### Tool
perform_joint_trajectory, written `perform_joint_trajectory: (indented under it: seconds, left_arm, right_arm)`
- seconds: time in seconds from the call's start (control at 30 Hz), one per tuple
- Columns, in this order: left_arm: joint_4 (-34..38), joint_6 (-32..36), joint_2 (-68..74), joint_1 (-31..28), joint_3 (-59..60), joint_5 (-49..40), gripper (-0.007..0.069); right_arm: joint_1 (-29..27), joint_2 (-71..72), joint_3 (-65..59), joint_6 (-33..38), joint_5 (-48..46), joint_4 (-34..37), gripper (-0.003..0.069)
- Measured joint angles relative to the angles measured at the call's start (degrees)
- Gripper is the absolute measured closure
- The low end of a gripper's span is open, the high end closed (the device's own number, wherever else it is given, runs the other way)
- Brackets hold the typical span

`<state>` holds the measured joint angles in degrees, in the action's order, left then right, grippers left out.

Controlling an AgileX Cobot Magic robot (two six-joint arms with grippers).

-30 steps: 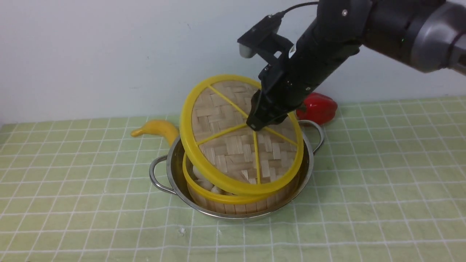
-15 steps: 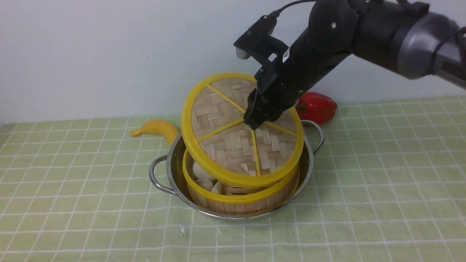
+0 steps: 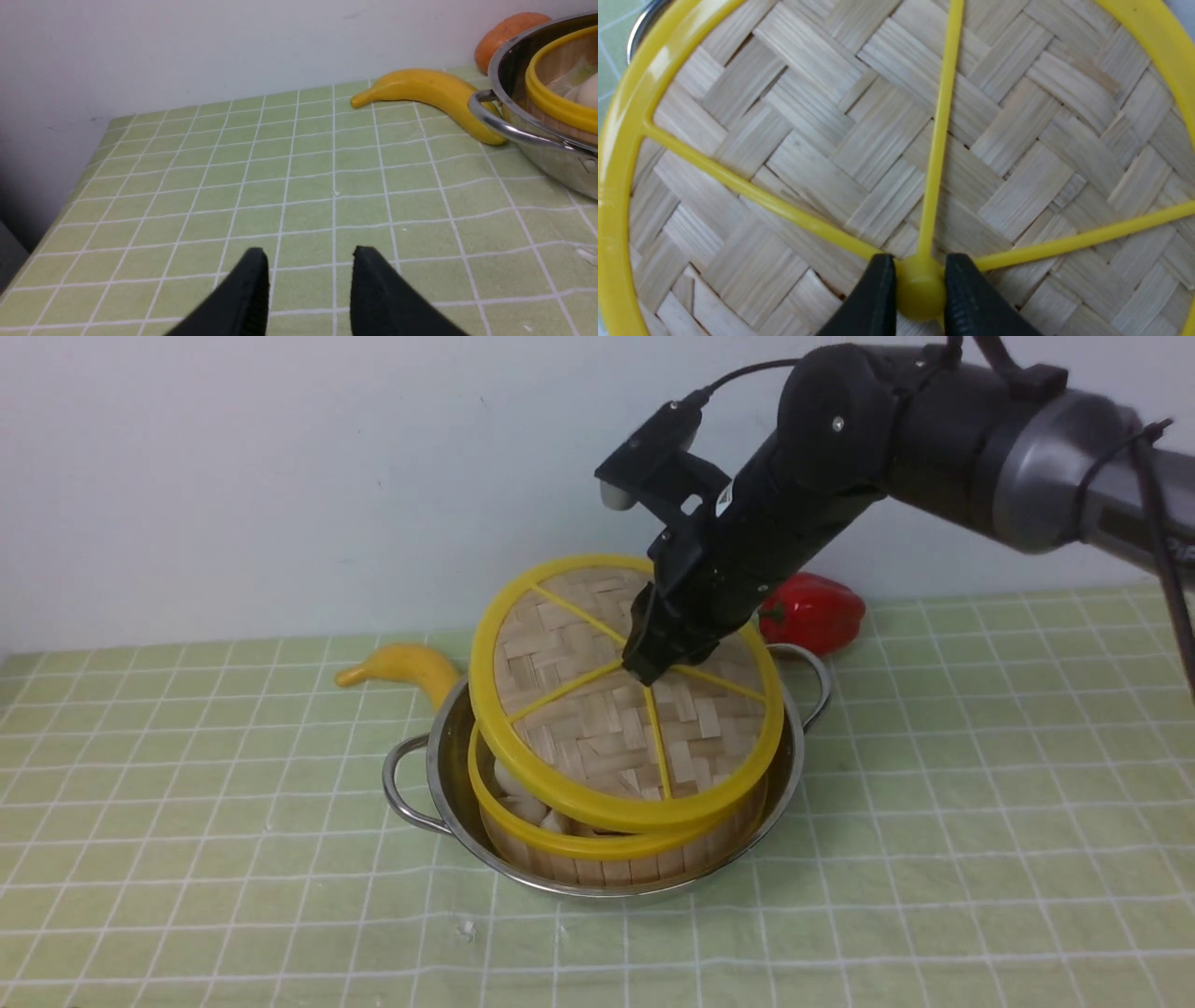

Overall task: Place the steamer in the pot on the green tablecloth, and put the lid on the steamer.
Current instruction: 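Place the bamboo steamer lid onto the steamer basket in the pot with the right gripper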

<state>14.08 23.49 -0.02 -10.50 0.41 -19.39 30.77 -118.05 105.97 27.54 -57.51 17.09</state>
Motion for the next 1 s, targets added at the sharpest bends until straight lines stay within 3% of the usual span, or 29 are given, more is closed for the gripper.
perform_joint_trajectory:
  seconds: [0.7, 1.0]
  left_arm:
    - [0.00, 0.00, 0.00, 0.00, 0.00, 0.00, 0.0382]
    - [0.00, 0.00, 0.00, 0.00, 0.00, 0.00, 0.0382]
  right_arm:
    - [1.90, -5.33, 0.45, 6.51, 3.60, 3.46, 0.0513]
    - [2.01, -6.12, 4.58, 6.17, 0.32, 3.40, 0.0514]
